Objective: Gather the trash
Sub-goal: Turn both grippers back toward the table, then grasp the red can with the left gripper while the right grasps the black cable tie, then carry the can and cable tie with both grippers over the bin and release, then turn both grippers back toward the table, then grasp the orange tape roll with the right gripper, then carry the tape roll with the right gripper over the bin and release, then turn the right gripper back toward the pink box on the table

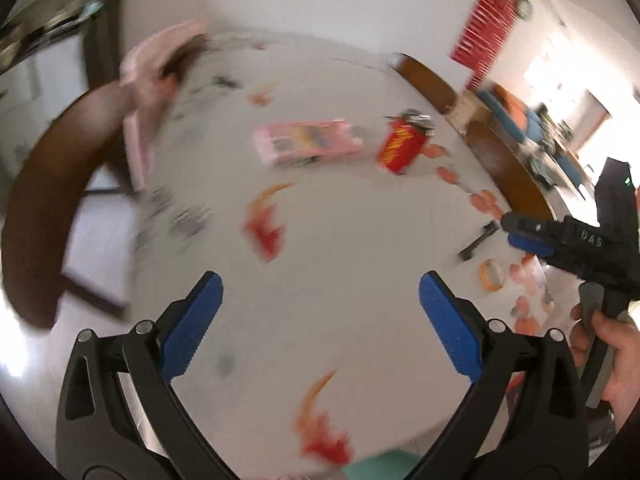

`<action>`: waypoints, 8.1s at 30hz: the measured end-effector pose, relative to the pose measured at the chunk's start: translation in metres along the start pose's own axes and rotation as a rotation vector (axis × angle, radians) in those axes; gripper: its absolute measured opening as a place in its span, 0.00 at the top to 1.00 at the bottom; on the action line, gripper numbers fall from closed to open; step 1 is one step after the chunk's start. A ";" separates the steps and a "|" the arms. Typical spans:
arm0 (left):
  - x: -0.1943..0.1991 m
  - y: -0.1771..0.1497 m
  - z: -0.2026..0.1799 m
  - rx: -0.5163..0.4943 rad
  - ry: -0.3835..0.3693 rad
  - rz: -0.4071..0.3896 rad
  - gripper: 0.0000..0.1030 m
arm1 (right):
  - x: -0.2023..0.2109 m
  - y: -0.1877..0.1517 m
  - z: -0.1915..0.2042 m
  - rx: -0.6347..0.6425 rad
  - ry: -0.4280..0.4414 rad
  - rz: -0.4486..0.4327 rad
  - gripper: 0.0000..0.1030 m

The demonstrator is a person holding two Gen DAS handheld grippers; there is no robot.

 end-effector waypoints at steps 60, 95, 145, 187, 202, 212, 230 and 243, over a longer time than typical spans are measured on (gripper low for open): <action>-0.093 0.177 -0.042 -0.188 -0.054 -0.004 0.34 | -0.055 0.145 -0.037 -0.102 0.033 0.042 0.90; 0.024 -0.477 0.334 1.063 0.290 0.064 0.34 | -0.359 -0.490 0.327 1.043 0.127 0.990 0.90; 0.025 -0.039 0.044 0.030 -0.031 -0.008 0.09 | -0.029 -0.031 0.090 0.215 0.066 0.065 0.41; -0.129 0.067 -0.075 -0.160 -0.079 0.187 0.09 | -0.038 0.024 -0.121 -0.062 -0.182 0.068 0.96; -0.023 -0.023 0.100 0.361 0.201 0.041 0.09 | -0.148 -0.002 0.122 0.539 0.133 0.374 0.96; 0.081 -0.263 0.234 0.898 0.393 0.007 0.09 | -0.201 -0.201 0.302 0.927 0.301 0.656 0.96; -0.038 -0.531 0.376 1.107 0.344 0.144 0.09 | -0.454 -0.523 0.253 0.950 -0.070 1.005 0.95; -0.076 -0.549 0.378 1.107 0.295 0.202 0.10 | -0.483 -0.518 0.266 0.855 -0.061 1.025 0.56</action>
Point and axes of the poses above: each gripper's, at about its wrist camera, not at the fingertips, and x roughly against the way its jaws point, z to its left, y to its top, the point moved 8 cm from there along -x, roughly the way its jaws point, and after that the axes turned 10 degrees about z, right-handed, at the moved point
